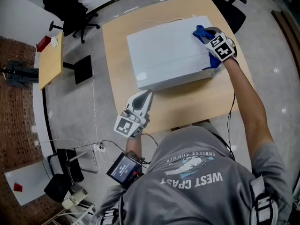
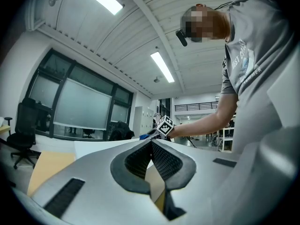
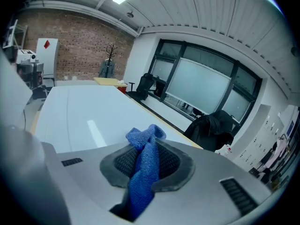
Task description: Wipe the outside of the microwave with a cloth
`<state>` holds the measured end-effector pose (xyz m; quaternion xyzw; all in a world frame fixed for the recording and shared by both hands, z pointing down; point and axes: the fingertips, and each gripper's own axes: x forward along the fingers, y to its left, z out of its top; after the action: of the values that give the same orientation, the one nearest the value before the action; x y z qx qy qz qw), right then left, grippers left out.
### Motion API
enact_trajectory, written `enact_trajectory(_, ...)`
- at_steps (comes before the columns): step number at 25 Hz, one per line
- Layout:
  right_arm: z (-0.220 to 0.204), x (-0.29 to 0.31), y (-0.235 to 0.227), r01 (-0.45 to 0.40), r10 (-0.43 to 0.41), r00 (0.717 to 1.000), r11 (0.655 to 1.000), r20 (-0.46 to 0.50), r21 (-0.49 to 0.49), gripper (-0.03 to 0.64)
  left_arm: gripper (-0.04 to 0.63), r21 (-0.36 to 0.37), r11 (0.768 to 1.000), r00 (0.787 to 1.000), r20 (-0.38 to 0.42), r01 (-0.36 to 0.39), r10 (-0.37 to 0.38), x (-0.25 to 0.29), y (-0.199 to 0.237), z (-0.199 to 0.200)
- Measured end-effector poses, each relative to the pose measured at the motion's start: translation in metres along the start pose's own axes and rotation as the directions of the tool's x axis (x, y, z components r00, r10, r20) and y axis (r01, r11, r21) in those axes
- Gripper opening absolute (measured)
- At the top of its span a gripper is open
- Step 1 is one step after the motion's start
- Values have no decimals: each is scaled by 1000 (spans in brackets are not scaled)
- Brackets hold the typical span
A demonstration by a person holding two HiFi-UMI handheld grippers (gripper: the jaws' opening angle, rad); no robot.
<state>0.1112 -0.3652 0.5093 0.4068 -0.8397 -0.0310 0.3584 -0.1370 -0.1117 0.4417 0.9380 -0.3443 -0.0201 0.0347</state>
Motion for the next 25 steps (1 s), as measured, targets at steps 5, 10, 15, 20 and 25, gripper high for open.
enact_trajectory(5, 32, 23, 43, -58, 58, 998, 998, 6, -9, 69, 23, -4, 1000, 1000, 14, -25, 25, -20, 9, -1)
enact_trajectory(10, 64, 42, 78, -107, 108, 994, 994, 16, -38, 69, 23, -11, 998, 998, 21, -57, 57, -40, 18, -1)
enact_trajectory(15, 91, 58, 110, -149, 151, 988, 987, 25, -55, 69, 23, -17, 996, 996, 29, -90, 90, -61, 31, 0)
enact_trajectory(20, 122, 70, 141, -190, 196, 979, 977, 59, -93, 69, 23, -18, 993, 993, 34, -113, 113, -76, 37, 0)
enact_trajectory(25, 148, 81, 178, -244, 252, 965, 964, 69, -106, 69, 23, -19, 991, 991, 34, -131, 132, -91, 43, 1)
